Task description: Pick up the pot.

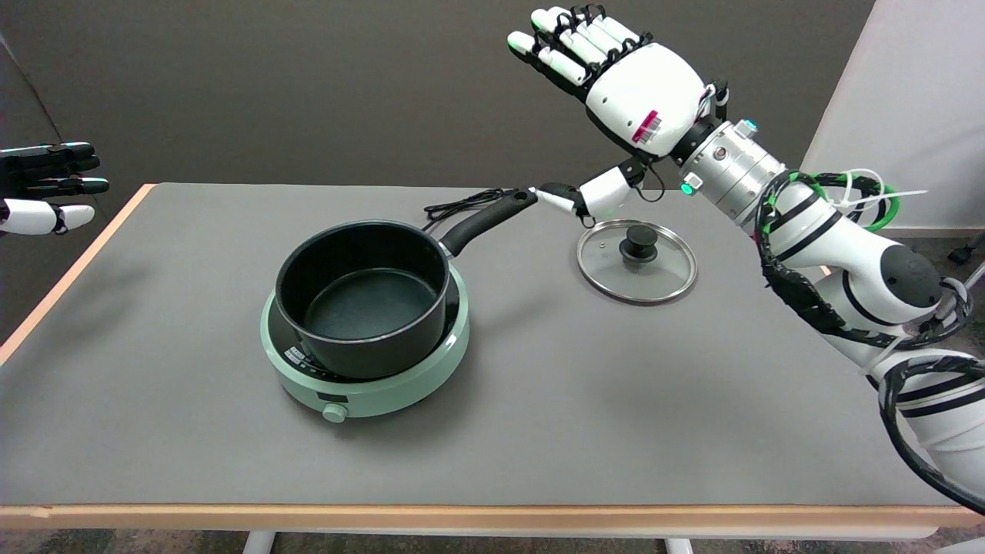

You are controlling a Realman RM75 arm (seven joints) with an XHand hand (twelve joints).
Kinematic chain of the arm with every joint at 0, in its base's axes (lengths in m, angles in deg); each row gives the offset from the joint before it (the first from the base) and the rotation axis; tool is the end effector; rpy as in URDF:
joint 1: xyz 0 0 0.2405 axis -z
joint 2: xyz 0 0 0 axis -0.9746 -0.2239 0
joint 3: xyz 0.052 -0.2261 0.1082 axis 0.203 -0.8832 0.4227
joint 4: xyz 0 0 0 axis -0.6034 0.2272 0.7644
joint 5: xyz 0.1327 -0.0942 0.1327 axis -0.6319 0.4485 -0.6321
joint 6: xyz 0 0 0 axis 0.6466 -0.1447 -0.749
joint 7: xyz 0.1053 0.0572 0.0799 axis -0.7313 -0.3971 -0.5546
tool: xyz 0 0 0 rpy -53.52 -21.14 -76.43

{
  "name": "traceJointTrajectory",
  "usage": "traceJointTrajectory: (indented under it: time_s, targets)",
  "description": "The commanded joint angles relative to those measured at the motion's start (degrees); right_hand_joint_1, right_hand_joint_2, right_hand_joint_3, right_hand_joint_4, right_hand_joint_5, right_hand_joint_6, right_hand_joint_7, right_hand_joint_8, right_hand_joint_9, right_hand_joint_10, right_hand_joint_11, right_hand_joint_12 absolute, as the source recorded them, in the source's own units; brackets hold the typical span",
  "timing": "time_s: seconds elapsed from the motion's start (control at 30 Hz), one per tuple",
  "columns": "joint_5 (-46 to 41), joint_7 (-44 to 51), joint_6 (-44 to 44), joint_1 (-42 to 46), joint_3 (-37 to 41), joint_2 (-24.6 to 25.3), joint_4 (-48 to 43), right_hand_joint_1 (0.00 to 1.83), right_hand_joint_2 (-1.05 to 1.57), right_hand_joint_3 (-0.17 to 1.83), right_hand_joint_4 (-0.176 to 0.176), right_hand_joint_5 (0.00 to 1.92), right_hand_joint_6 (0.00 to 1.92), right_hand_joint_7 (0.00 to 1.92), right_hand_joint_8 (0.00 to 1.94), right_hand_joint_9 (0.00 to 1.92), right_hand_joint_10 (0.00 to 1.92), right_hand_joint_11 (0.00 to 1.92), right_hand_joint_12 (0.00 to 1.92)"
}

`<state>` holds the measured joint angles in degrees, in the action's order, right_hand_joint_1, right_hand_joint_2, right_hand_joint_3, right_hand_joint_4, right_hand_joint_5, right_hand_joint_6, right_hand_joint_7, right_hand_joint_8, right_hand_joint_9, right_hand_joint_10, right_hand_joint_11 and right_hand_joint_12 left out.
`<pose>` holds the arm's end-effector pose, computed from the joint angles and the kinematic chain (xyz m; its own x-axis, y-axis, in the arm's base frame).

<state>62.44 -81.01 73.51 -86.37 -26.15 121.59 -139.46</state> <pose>-0.0805 -0.3500 0.3178 0.8855 0.4374 -0.1564 0.3112 -0.3085 0.8989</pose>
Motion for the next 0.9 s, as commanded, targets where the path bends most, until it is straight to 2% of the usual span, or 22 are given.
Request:
traceJointTrajectory:
  time_s: [0.03, 0.1, 0.13, 0.23, 0.4, 0.9]
  targets:
    - [-0.02, 0.0, 0.57, 0.0, 0.33, 0.0, 0.0, 0.6, 0.47, 0.89, 0.023, 0.1, 0.12, 0.37, 0.15, 0.38, 0.26, 0.12, 0.52]
    - [-0.02, 0.0, 0.57, 0.0, 0.33, 0.0, 0.0, 0.6, 0.59, 0.86, 0.032, 0.29, 0.16, 0.61, 0.21, 0.59, 0.33, 0.26, 0.51]
    - [-0.02, 0.0, 0.57, 0.0, 0.33, 0.0, -0.06, 0.63, 0.67, 0.81, 0.062, 0.49, 0.22, 0.76, 0.29, 0.71, 0.45, 0.37, 0.61]
    - [-0.02, 0.0, 0.65, 0.08, 0.33, 0.0, -0.16, 0.66, 0.7, 0.8, 0.11, 0.66, 0.34, 0.87, 0.39, 0.79, 0.59, 0.47, 0.82]
    - [-0.02, 0.08, 0.65, 0.08, 0.33, 0.0, -0.16, 0.67, 0.7, 0.8, 0.121, 0.66, 0.36, 0.86, 0.38, 0.79, 0.61, 0.48, 0.86]
    - [-0.02, 0.08, 0.65, 0.22, 0.33, 0.0, -0.56, 0.66, 0.68, 0.82, 0.126, 0.63, 0.34, 0.78, 0.28, 0.74, 0.51, 0.44, 0.82]
